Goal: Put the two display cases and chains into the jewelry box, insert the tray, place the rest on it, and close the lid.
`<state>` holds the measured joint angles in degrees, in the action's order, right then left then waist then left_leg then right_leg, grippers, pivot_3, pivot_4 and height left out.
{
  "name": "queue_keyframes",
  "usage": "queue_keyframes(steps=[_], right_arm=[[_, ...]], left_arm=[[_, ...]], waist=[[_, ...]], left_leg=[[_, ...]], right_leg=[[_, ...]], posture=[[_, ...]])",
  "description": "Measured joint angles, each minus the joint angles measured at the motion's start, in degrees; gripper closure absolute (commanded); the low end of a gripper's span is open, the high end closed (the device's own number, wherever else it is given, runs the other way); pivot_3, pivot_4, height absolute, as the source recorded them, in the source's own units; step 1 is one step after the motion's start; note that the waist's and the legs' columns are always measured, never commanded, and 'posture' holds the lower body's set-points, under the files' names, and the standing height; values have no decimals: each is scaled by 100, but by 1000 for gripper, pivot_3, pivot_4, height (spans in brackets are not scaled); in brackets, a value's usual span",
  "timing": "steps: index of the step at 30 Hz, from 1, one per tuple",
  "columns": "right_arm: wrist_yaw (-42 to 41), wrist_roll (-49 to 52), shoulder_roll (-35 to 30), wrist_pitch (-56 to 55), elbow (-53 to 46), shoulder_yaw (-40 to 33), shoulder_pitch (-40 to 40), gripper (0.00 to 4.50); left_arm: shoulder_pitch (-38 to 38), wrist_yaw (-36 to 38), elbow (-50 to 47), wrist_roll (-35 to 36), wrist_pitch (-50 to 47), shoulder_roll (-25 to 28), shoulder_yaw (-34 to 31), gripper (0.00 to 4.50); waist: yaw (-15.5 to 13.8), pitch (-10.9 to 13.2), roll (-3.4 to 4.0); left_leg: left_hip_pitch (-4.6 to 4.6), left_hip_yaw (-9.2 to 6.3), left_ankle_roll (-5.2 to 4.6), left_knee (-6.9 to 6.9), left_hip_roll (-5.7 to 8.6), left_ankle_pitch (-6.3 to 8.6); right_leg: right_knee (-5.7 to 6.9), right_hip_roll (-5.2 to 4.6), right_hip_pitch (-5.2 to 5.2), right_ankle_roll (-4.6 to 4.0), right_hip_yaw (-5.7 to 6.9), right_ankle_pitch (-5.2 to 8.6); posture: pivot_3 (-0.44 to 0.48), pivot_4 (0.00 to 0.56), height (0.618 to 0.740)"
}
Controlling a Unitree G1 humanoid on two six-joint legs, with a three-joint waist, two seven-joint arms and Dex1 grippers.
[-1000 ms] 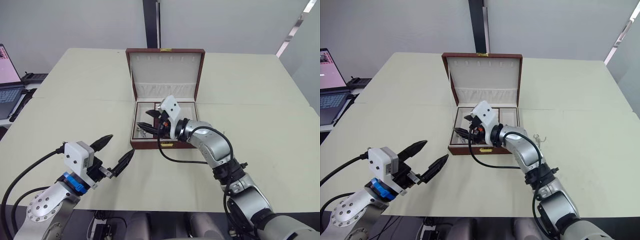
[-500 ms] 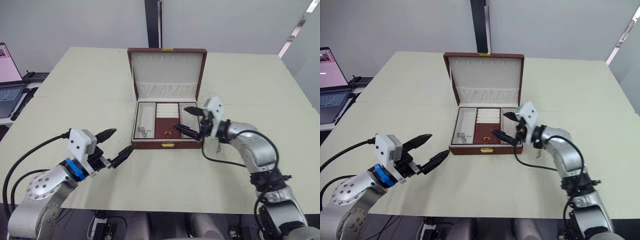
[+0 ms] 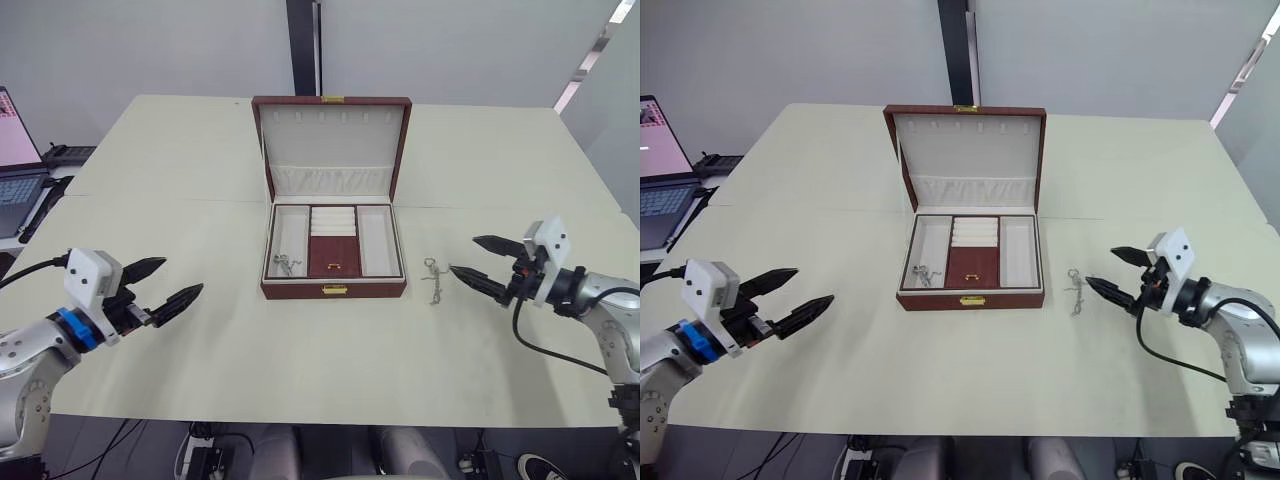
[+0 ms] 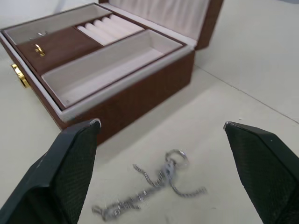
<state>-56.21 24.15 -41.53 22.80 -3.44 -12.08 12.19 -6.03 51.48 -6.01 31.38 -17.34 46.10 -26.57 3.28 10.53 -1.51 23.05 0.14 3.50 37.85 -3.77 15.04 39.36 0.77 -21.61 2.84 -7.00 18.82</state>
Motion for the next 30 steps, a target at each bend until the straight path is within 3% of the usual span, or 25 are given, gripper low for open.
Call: queue_keyframes(steps=[14, 30], right_arm=[[-60, -63, -329, -612, 676, -392, -504, 6], [274, -22, -217, -634, 580, -423, -647, 6]], left_arm=[[176, 435, 1116, -206, 384, 317, -305, 0], [234, 439, 1136, -251, 643, 120, -278, 0]], waist=[[1, 0, 0], [-1, 0, 0]], left_leg=[[-2, 1, 0, 1, 0, 0], [-2, -2, 0, 2, -1, 0]], right_leg=[[3, -1, 3, 1, 1, 0], [7, -2, 7, 0, 3, 0]], posture=[[0, 150, 740], [0, 150, 740]])
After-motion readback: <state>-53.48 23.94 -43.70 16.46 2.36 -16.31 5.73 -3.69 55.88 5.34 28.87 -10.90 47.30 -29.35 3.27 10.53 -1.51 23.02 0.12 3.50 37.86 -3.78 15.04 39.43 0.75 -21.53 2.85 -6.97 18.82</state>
